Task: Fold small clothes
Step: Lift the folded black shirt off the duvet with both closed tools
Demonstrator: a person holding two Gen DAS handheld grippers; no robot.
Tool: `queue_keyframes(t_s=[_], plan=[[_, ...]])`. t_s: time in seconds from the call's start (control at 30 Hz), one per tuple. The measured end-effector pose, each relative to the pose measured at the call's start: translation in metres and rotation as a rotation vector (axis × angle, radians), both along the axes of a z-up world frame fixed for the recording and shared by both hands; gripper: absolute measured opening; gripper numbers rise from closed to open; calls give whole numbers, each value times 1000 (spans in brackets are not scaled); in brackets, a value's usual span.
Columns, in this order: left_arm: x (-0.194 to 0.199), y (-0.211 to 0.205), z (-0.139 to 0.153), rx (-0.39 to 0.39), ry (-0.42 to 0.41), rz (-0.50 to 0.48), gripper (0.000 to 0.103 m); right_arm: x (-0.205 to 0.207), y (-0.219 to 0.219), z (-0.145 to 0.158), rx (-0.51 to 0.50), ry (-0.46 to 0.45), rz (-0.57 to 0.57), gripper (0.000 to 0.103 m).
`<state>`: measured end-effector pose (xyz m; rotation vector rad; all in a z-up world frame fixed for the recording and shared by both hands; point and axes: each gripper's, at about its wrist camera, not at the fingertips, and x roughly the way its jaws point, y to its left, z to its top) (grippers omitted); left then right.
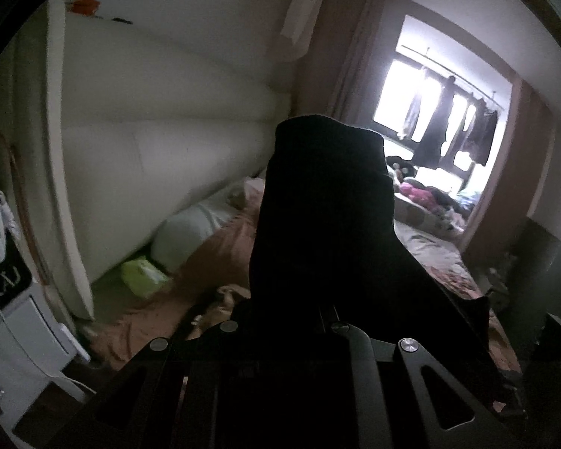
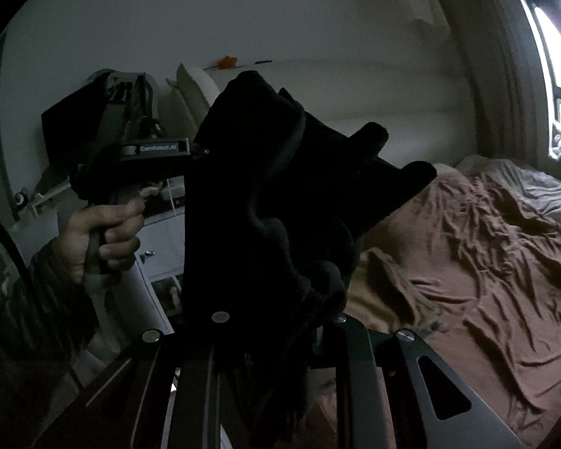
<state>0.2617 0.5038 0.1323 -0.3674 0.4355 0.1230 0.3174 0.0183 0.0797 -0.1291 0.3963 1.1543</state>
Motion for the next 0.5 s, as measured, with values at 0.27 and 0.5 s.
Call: queue_keyframes(t_s=[0.27,0.5], plan=[[25,31,-21,16,66,38,17,22,18,-15,-16,41,33,15],[83,46,-55,81,162,17,17,72,30,-35,-32,97,-2,15]])
